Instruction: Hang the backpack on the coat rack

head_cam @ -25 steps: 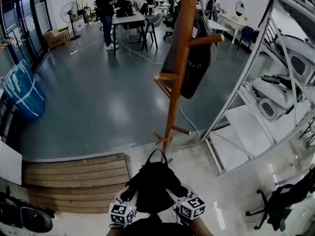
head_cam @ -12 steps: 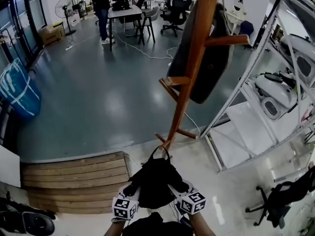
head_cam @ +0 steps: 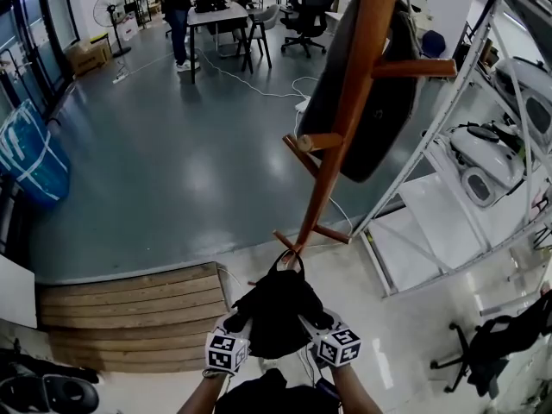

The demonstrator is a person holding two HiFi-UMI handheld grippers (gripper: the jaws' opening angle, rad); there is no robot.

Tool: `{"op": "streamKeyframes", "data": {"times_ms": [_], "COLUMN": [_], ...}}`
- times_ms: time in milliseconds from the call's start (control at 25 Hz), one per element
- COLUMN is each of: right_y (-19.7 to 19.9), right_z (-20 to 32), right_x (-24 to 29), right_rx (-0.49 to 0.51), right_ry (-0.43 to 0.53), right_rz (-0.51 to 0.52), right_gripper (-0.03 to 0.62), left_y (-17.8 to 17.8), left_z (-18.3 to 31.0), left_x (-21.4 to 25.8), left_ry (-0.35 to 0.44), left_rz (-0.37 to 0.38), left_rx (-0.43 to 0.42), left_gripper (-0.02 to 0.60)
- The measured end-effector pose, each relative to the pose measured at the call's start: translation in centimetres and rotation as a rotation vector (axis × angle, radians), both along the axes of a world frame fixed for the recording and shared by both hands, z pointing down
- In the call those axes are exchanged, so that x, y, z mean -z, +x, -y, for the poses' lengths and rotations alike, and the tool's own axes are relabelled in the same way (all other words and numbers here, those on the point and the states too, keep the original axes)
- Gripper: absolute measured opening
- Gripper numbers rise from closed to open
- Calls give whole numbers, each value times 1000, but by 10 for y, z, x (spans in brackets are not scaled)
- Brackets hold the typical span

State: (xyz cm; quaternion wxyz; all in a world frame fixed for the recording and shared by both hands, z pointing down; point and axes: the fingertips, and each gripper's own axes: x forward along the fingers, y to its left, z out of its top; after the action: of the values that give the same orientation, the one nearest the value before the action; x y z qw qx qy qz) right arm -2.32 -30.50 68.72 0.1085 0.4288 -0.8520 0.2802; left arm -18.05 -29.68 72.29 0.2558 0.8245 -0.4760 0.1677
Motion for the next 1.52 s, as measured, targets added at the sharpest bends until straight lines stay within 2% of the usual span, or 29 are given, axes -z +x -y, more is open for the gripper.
{"op": "streamKeyframes", "data": {"times_ms": [720, 1520], "right_y": [15, 25], "right_z": [27, 58], "right_x": [-35, -64], "right_rx": [-48, -97], "right_ry": [-44, -63], "right_rz": [-33, -47], "right_gripper": [169, 175], "left_y": [15, 21], "left_z": [30, 61], "left_x": [-34, -63], "left_ry": [-61, -97], "left_rz": [13, 58], "left_rx": [-17, 10], "left_gripper": [95, 95]}}
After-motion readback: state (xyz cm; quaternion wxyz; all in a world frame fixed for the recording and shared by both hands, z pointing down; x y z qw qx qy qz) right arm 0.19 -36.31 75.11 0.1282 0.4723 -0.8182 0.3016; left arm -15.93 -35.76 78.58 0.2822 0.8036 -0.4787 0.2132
